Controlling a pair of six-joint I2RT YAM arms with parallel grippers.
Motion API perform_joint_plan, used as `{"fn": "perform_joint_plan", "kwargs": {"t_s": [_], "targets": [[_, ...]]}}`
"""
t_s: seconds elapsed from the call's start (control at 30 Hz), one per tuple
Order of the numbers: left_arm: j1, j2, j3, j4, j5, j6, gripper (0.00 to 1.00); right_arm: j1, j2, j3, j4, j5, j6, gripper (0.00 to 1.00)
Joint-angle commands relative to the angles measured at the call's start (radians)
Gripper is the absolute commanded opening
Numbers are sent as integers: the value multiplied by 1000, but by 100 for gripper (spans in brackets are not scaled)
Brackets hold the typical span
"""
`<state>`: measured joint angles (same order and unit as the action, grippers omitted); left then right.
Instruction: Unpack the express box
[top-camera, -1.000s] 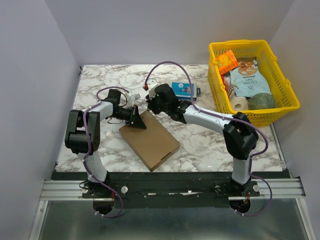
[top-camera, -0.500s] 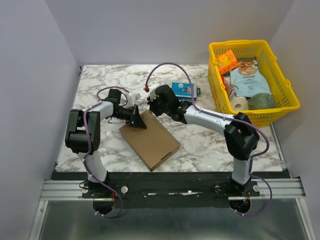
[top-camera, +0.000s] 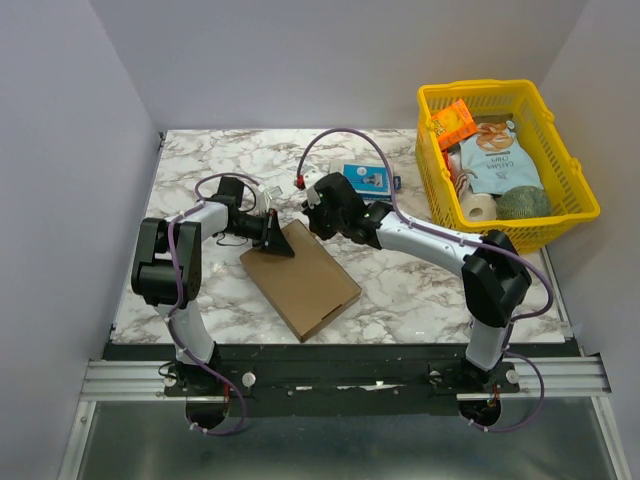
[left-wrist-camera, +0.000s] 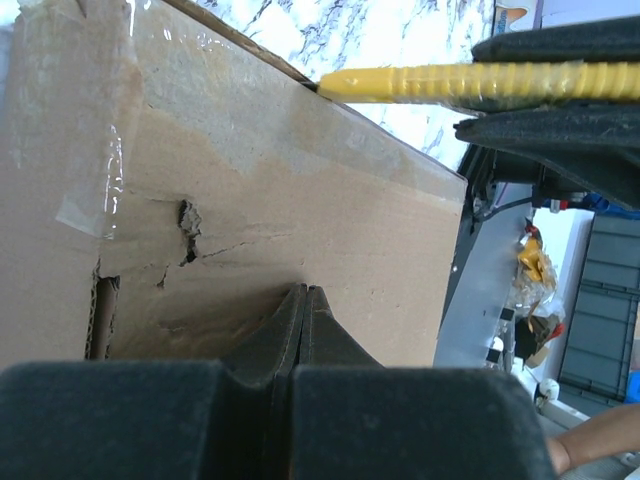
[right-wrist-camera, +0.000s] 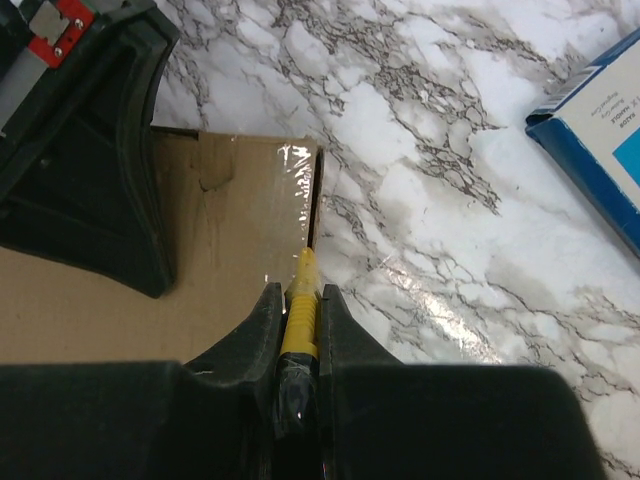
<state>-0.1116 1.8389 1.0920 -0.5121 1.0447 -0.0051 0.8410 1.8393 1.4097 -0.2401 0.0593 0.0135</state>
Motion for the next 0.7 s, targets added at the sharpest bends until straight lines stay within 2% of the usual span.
{"fn": "perform_joint_plan", "kwargs": {"t_s": [0.0,0.3,0.47,0.67], "targets": [[-3,31,-34,93,-207,25,0,20,-48,-31,-145,-13,19,1],[-3,-1,-73,138,-221,8,0,24,-115,-67,-274,-22,36,1],[-3,-16,-95,164,-236,-19,0,30,-153,-115,-283,-36,40,0],[-7,-107,-92,207,-128,-88,2,35,-127,-82,-214,-26,2,0]]}}
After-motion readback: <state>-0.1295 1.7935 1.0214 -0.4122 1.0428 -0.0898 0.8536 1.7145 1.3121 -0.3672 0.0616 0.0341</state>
